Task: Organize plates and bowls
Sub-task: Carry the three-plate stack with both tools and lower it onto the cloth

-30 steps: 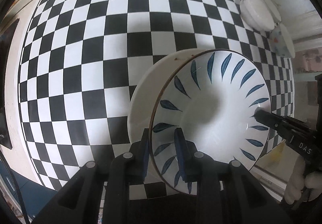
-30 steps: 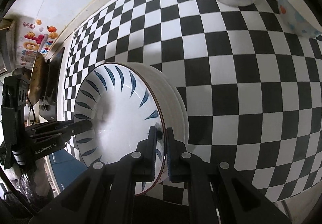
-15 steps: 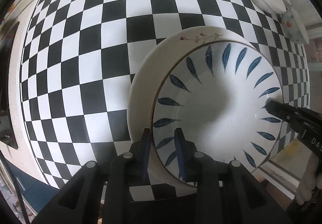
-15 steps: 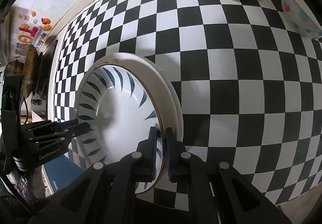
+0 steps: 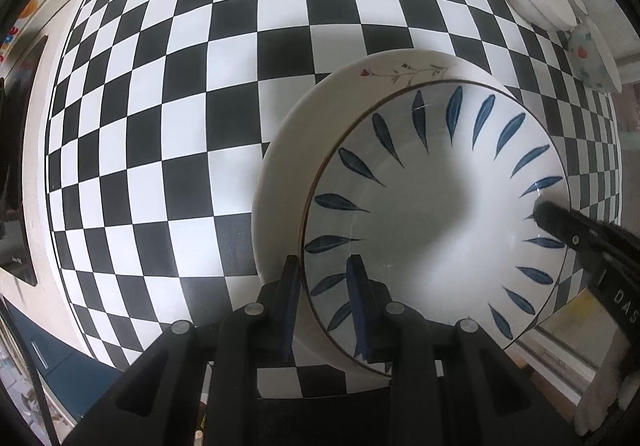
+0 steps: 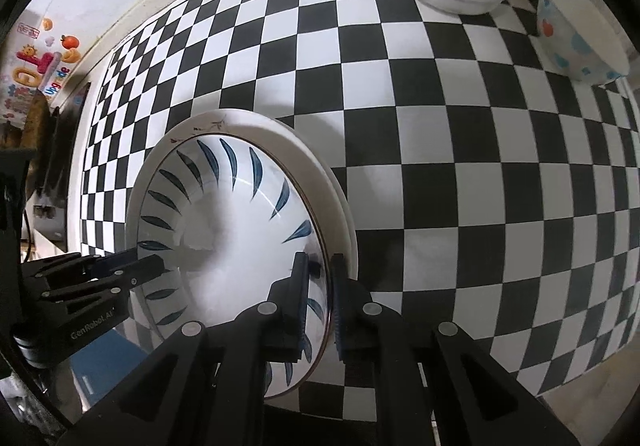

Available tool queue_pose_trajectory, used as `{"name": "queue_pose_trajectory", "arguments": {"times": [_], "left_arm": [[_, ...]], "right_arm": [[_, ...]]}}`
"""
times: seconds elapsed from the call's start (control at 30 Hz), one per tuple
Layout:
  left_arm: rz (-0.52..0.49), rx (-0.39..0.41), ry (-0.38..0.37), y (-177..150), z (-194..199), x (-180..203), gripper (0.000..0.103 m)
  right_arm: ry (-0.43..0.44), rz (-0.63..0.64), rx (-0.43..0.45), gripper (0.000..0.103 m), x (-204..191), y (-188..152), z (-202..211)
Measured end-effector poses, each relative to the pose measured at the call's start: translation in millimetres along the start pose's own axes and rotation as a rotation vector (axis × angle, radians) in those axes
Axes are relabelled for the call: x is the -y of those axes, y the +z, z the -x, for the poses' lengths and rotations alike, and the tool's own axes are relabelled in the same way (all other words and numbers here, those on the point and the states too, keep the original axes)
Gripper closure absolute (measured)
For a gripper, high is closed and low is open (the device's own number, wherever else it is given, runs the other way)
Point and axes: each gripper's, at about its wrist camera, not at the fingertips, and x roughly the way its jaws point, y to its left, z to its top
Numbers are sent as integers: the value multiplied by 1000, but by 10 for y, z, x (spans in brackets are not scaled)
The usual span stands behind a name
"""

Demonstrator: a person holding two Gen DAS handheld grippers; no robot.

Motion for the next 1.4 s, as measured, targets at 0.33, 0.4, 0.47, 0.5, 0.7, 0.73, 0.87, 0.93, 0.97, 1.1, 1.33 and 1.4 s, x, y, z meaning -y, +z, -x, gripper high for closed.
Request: {"name": "queue_pose_trajectory", "arguments": {"times": [0.33, 0.4, 0.47, 0.5, 0.7, 0.73, 0.87, 0.93, 0.97, 1.1, 1.33, 1.4], "left_arm": [[39, 4, -12, 29, 37, -120, 81], [49, 5, -15, 27, 42, -150, 81], [59, 9, -17, 14, 41, -171, 81], [63, 12, -17, 4, 48, -172, 81], [105, 29, -4, -43, 98, -208, 81], [112, 31, -4, -54, 106, -213, 81], [125, 72, 35, -172, 282, -159, 81], [128, 102, 57, -248, 409, -125, 81], [130, 117, 68, -297, 498, -102, 81], [132, 187, 81, -506, 931, 4, 81], [109, 298, 69, -751, 1572, 163, 81], [92, 319, 68, -803, 1725, 191, 81]], "right_arm": [[99, -172, -3, 91, 217, -36, -1], [125, -198, -10, 91, 275, -51, 12], [152, -216, -18, 91, 330, -64, 22], [160, -221, -21, 91, 354, -71, 32], [157, -206, -21, 91, 433, -92, 98], [152, -194, -22, 91, 431, -98, 111], [115, -127, -12, 91, 367, -148, 218], [98, -90, 0, 91, 315, -177, 313], [81, -60, 10, 91, 261, -206, 400], [43, 21, 61, 91, 71, -328, 780], [21, 79, 154, 91, -210, -540, 1506], [14, 90, 176, 91, -286, -608, 1679]]}}
